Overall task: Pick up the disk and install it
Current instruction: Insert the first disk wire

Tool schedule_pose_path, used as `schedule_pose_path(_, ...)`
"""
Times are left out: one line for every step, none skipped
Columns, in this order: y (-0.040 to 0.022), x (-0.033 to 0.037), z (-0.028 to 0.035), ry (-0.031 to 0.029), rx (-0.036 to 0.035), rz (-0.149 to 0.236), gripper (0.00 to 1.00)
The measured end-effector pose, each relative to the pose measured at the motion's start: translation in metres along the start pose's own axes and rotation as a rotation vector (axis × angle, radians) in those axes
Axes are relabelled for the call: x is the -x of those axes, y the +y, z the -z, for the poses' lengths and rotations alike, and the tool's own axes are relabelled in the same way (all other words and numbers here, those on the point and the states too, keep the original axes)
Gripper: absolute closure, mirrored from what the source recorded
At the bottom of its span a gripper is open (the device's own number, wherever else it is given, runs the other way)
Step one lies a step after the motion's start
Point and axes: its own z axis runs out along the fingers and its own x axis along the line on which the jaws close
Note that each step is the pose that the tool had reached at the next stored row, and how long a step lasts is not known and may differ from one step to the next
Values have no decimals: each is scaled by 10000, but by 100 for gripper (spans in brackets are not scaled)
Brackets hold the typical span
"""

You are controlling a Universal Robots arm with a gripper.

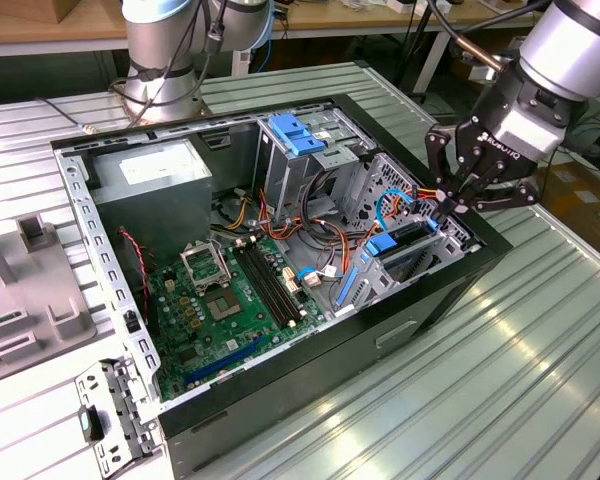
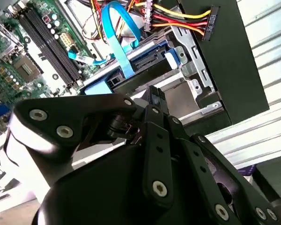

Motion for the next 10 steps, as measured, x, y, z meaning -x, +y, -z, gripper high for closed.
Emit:
schedule_pose_path(0,0,0,-3,50,681,89)
schedule_pose_path(0,0,0,-8,84,1181,89)
schedule_pose_path(0,0,0,-10,109,1530,89)
schedule_pose_path(0,0,0,-10,119,1661,89)
schedule_pose_path(0,0,0,-10,126,1759,89)
schedule_pose_path(0,0,0,-10,139,1921,89)
schedule_pose_path(0,0,-1,-8,159,2172,89)
schedule_pose_path(0,0,-1,-4,178,2383,89)
schedule_pose_path(0,0,-1,-1,194,2578,89)
schedule_pose_path(0,0,-1,0,205,2704,89)
